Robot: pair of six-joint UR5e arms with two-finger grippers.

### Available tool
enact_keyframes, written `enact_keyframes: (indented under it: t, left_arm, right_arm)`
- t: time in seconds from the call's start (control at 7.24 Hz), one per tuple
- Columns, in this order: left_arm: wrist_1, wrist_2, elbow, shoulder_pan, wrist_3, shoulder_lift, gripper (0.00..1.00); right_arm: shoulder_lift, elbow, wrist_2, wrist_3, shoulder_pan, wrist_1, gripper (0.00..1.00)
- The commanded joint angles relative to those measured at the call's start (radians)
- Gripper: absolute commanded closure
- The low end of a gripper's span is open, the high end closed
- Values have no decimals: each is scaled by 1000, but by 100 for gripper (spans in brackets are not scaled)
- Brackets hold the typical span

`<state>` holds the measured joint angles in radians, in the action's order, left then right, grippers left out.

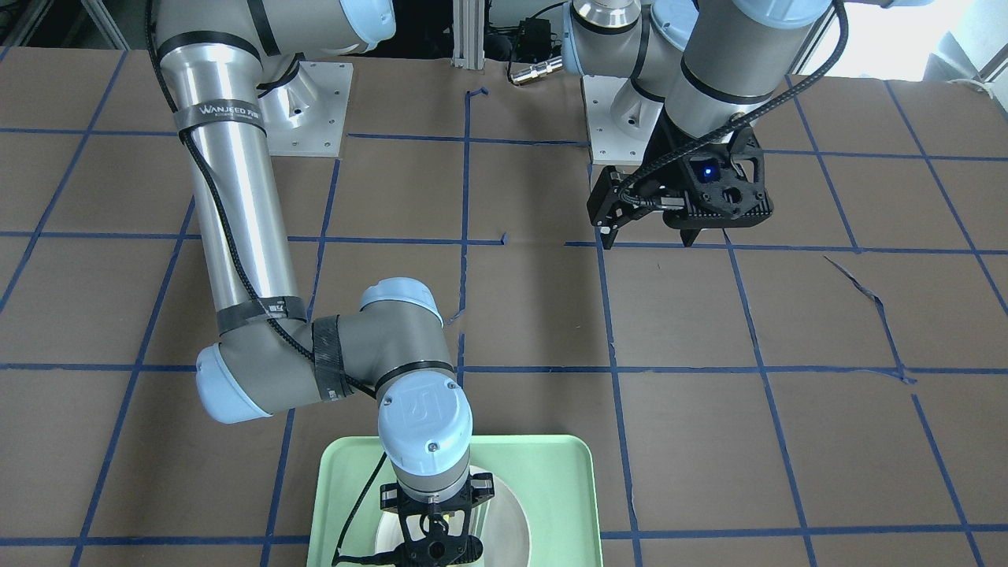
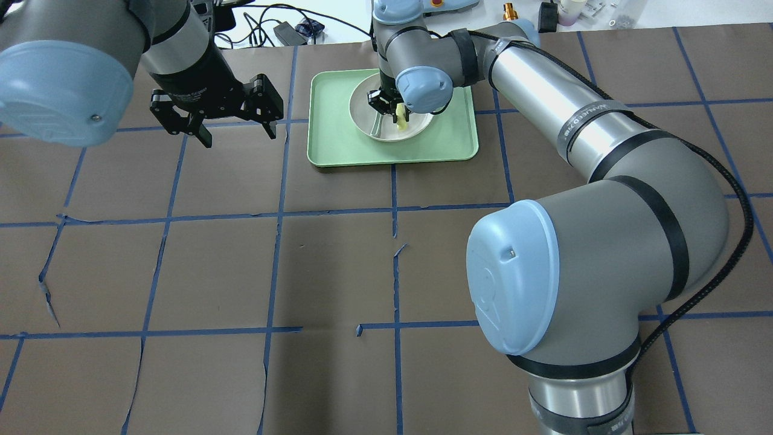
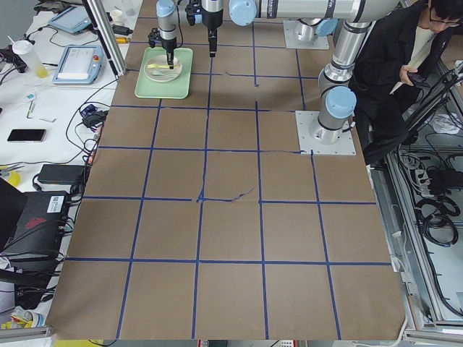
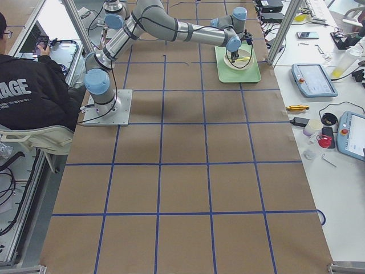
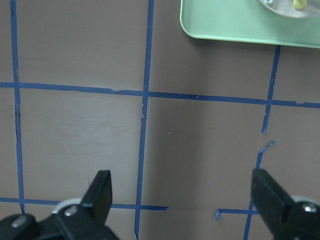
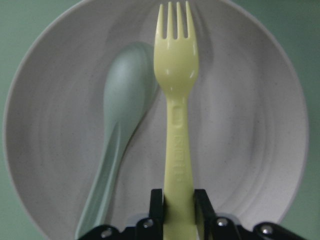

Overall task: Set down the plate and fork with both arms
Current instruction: 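Lower the right gripper onto the yellow fork and grasp it, then lift the fork with the right gripper and set it beside the plate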

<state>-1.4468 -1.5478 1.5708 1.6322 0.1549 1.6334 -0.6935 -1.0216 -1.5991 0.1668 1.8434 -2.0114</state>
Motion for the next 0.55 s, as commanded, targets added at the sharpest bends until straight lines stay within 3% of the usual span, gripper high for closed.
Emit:
enact_keyframes:
  t: [0.0,0.41]
  left_arm:
    - [5,-1,0,0,0,6,0]
    - [5,-2,0,0,0,13,0]
  right_arm:
    - [-27,-8,-22,-30,-42,5,100]
    - [-61,-92,-12,-102,-125,11,99]
